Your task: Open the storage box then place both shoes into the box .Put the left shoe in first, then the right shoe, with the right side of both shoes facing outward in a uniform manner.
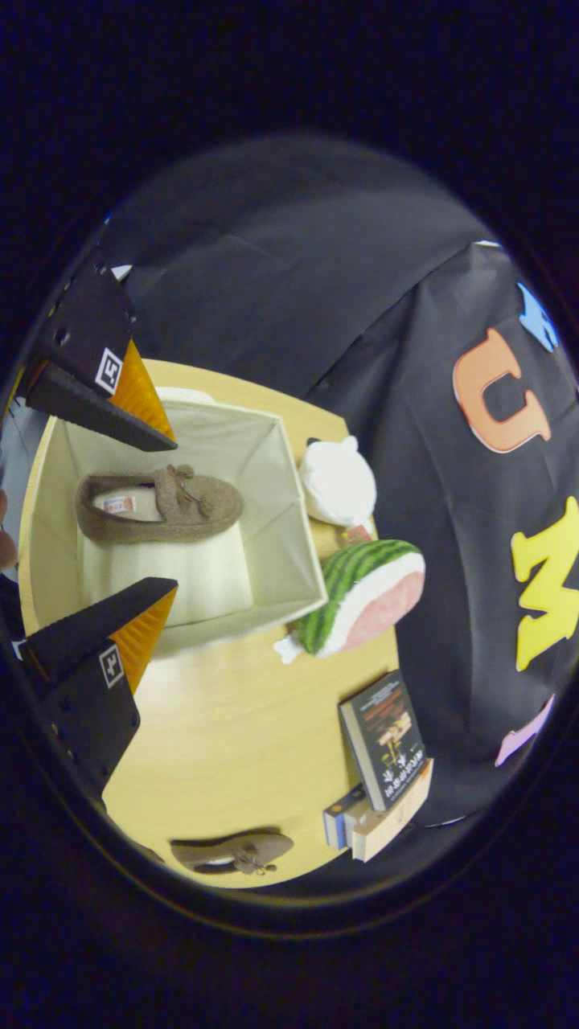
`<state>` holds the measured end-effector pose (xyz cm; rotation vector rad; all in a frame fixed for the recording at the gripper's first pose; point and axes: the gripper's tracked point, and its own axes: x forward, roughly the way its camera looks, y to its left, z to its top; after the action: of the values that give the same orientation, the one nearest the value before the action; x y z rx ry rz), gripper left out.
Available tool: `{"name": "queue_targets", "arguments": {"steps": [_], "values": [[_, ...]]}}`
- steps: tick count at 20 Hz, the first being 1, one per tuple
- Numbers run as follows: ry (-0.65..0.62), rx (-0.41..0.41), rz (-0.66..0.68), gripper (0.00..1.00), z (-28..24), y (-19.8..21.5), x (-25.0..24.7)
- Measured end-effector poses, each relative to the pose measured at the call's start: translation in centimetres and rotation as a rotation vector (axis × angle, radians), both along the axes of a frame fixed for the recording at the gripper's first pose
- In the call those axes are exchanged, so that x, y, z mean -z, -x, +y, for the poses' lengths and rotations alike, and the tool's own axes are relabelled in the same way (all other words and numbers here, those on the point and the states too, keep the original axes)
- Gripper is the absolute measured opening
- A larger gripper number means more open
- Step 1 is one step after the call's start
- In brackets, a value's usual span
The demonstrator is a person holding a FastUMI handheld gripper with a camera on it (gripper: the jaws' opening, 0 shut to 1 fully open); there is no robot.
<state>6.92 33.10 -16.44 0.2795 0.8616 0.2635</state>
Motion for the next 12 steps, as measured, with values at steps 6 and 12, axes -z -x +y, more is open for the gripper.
{"name": "queue_targets", "arguments": {"steps": [6, 12], "values": [[0.013, 0.041, -0.175, 0.96, -9.5, 0.5, -6.4], [0.084, 0.143, -0.289, 0.96, -23.4, 0.6, -8.7]]}}
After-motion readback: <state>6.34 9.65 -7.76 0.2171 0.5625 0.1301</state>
